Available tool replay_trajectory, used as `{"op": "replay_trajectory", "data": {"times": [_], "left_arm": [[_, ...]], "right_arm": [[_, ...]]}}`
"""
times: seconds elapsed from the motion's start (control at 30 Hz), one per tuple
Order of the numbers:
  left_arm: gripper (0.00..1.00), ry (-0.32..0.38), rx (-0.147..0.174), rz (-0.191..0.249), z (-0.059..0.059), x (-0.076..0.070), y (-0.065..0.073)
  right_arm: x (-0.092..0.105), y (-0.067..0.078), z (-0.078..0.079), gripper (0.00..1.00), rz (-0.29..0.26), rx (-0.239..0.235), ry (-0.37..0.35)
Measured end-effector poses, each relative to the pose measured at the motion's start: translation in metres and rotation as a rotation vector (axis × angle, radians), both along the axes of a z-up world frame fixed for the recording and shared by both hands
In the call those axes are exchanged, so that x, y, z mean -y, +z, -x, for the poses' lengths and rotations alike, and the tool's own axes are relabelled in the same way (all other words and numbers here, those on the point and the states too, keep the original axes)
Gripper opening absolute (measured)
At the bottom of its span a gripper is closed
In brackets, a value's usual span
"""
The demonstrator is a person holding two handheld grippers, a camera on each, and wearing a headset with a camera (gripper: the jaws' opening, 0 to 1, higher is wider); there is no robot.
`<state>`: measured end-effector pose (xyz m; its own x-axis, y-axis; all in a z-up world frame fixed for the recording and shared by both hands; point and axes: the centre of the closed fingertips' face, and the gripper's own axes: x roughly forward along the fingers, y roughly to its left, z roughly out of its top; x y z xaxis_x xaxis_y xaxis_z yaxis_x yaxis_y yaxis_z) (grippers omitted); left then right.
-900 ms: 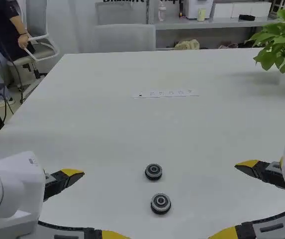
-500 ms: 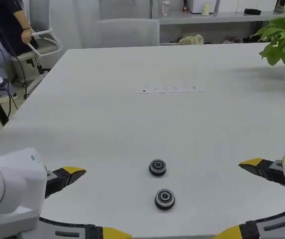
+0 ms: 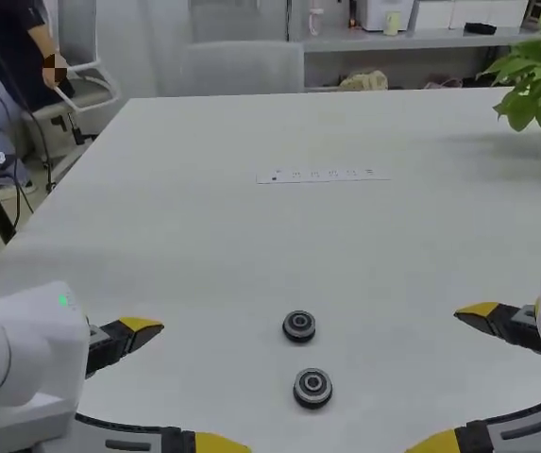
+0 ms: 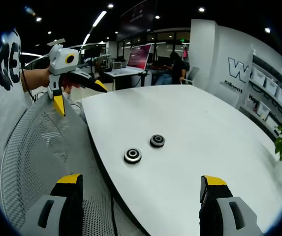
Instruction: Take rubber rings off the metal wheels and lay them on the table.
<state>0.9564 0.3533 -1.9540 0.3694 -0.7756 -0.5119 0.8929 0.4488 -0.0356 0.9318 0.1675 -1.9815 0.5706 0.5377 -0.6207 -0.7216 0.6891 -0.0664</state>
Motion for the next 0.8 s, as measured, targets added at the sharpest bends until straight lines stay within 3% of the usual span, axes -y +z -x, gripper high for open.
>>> {"op": "replay_trajectory", "data": {"times": [0.8], "left_arm": [[0.91, 0.001, 0.0, -0.001, -0.005, 0.0033, -0.0019]], "right_arm": [[0.0052, 0.0009, -0.0083, 0.99, -0.003, 0.01, -0.006]]}}
